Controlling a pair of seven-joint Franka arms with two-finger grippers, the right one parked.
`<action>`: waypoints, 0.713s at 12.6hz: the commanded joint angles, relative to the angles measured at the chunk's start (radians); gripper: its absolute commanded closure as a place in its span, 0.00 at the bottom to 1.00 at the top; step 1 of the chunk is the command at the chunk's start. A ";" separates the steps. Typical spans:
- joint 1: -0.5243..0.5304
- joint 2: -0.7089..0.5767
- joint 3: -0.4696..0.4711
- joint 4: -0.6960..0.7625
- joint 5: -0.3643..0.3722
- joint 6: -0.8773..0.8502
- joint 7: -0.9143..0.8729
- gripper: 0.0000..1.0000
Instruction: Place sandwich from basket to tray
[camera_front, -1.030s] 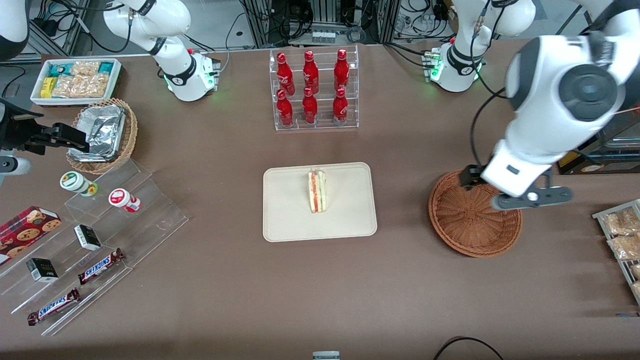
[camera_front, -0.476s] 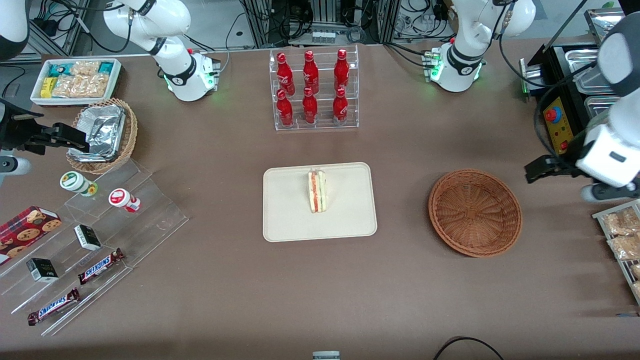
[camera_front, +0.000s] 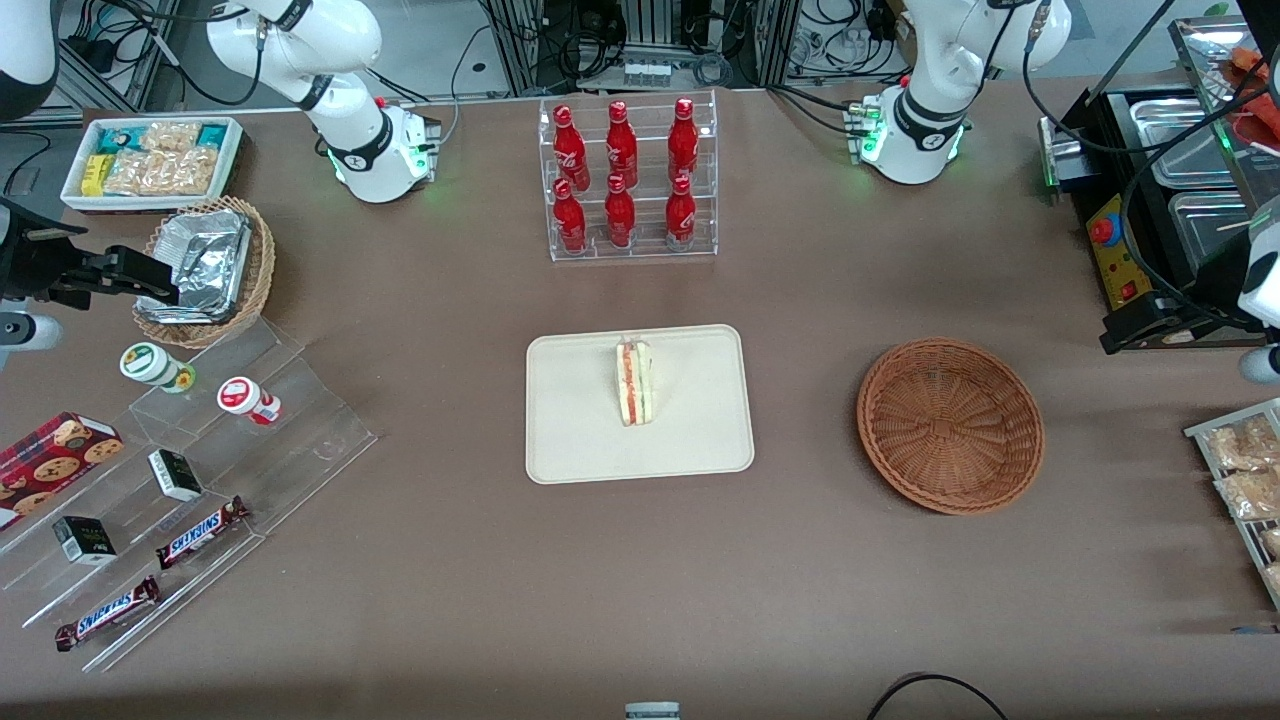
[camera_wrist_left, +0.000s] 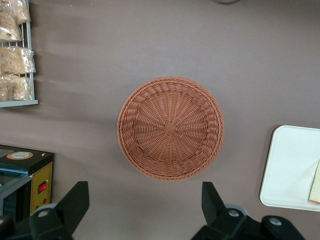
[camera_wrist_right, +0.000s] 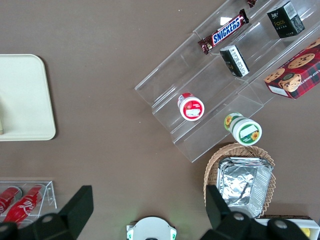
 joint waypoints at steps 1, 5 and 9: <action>-0.009 -0.041 0.003 -0.008 -0.010 -0.027 0.003 0.00; 0.353 -0.056 -0.346 0.024 -0.013 -0.032 0.005 0.01; 0.611 -0.098 -0.657 -0.003 0.016 -0.038 0.026 0.00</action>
